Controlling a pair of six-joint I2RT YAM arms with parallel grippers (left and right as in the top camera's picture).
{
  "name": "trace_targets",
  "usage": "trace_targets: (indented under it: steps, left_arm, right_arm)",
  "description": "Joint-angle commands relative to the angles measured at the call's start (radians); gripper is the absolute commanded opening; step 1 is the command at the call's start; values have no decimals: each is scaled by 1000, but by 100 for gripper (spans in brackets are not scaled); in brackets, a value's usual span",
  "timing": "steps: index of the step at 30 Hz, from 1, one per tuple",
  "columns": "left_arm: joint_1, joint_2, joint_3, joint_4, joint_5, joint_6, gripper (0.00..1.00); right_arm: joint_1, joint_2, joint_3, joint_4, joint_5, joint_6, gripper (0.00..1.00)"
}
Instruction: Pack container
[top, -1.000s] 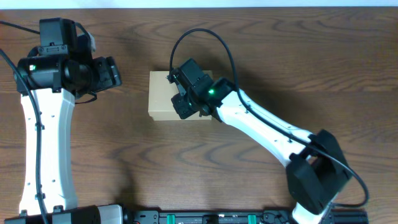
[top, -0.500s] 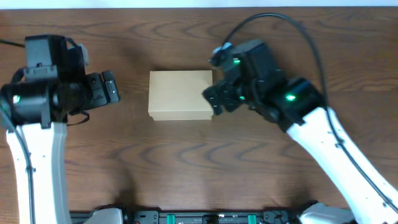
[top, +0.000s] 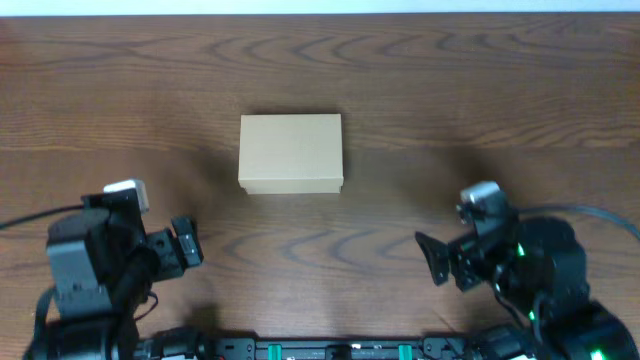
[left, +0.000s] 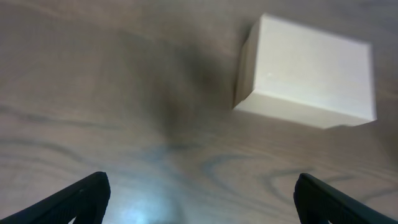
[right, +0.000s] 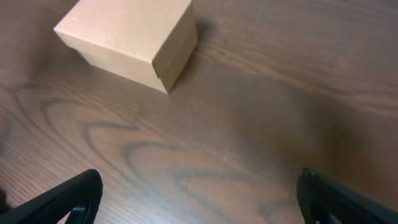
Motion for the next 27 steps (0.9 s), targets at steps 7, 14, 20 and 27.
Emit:
trace_targets:
  steps: [7,14,20,27]
  left_arm:
    - [2,-69,-24,69,42,10,95]
    - [2,-69,-24,11,36,11,95]
    - [2,-105,-25,-6,-51,34,95]
    - [-1,-302,-232,222,-51,191,95]
  right_arm:
    - [-10,-107,-46,-8,47,39,99]
    - [-10,-107,-46,-8,47,39,99]
    - [-10,-107,-46,-8,47,39,99]
    - [-10,-107,-46,-8,47,39,99]
